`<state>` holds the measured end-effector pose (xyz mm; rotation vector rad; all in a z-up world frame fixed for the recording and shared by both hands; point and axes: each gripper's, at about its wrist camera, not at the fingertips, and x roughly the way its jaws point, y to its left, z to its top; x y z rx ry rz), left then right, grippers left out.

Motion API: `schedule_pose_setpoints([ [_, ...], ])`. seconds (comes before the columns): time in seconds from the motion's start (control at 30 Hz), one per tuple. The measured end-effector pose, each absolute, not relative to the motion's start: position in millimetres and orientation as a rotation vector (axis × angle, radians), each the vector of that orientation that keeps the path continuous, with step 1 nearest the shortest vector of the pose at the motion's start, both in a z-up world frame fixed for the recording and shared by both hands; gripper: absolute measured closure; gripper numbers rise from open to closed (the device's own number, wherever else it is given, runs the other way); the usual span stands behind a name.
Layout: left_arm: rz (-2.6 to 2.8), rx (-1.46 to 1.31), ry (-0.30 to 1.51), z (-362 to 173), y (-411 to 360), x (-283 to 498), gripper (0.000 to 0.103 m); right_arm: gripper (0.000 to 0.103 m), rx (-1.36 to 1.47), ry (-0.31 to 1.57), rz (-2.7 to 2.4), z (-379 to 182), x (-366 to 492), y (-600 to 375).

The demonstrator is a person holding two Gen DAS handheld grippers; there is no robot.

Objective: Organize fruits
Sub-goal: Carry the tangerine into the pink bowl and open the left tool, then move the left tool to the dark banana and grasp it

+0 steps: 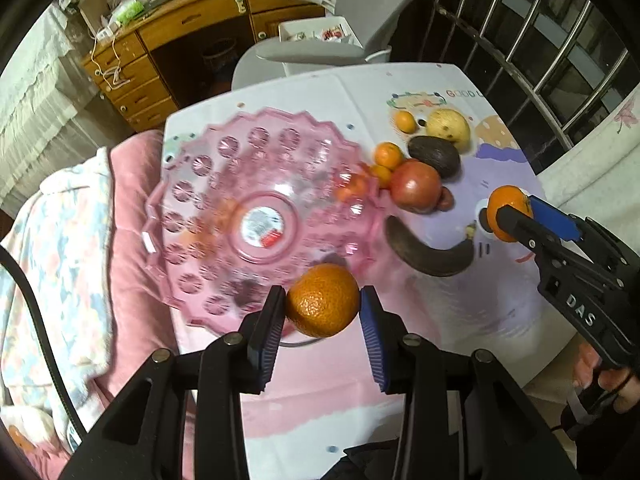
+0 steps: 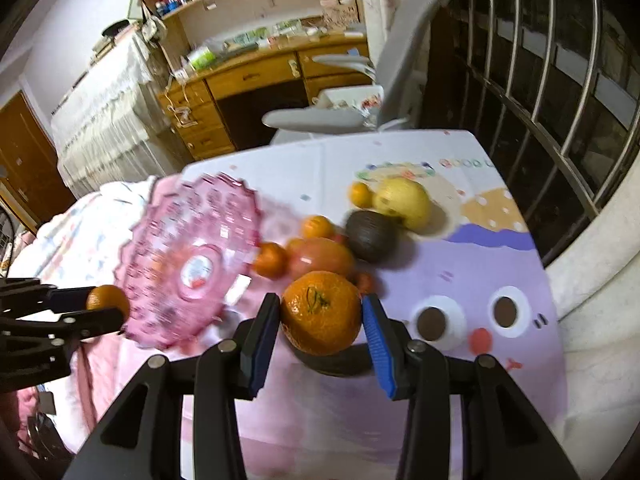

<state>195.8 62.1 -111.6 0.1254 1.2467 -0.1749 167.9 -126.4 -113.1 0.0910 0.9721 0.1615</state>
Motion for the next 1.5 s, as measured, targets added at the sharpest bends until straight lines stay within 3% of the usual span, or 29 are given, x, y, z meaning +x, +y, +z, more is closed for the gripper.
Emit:
schedule_pose_setpoints([
  [0.53, -0.177, 0.002, 1.278, -154, 156, 223, 0.066, 0.06, 0.107, 1.008, 0.287, -135, 163, -2],
  [0.97, -0.187, -0.095, 1.328, -201, 186, 242, 0.065, 0.059, 0.092, 1.09, 0.303, -182, 172, 29],
  [1.5, -0.155, -0.165, 1.261, -169, 185, 223, 0.047, 0.059, 0.104, 1.02, 0.316, -154, 167, 12],
])
